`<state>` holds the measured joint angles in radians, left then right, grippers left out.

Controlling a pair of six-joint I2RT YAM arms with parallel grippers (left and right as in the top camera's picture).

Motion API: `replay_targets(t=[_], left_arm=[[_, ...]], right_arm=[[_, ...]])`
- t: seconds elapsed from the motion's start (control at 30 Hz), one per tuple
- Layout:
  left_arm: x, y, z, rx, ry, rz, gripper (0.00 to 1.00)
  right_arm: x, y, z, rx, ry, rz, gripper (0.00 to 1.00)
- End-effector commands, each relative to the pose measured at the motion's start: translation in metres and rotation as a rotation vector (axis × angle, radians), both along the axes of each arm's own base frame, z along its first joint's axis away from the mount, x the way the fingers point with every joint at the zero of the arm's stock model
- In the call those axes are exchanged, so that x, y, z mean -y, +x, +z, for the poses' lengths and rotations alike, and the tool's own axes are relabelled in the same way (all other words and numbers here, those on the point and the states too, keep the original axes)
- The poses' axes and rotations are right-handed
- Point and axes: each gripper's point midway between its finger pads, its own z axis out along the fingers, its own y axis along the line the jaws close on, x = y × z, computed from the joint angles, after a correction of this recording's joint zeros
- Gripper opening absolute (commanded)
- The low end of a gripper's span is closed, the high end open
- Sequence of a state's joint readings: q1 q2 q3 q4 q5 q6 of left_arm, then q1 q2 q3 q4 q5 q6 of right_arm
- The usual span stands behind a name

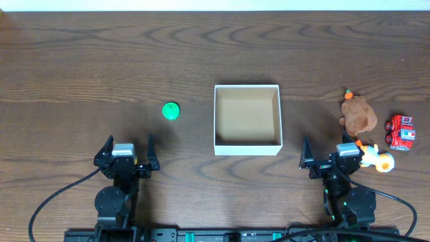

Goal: Pack container

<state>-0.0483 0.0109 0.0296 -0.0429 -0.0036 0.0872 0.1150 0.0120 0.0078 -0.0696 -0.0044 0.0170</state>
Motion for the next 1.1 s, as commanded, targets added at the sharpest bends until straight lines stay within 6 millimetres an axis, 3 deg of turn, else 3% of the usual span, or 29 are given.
replay_targets(t=[0.0,0.9,1.07], left_arm=[[-0.0026,-0.0004,-0.0185,-0.050,0.020,0.011,0.98],[-0.0025,-0.0003,-0.0181,-0.049,0.015,0.011,0.98],[-0.0026,-0.0007,-0.0128,-0.039,-0.140,0.032,0.98]], right_arm=[[0.0003,-0.0002,-0.0007,0.001,-0.011,0.001,0.99],[0.0002,-0.0002,-0.0012,-0.001,-0.010,0.001,0.99],[0.0000,0.0008,-0.0083,-0.049,0.056,-0.005,0.99]])
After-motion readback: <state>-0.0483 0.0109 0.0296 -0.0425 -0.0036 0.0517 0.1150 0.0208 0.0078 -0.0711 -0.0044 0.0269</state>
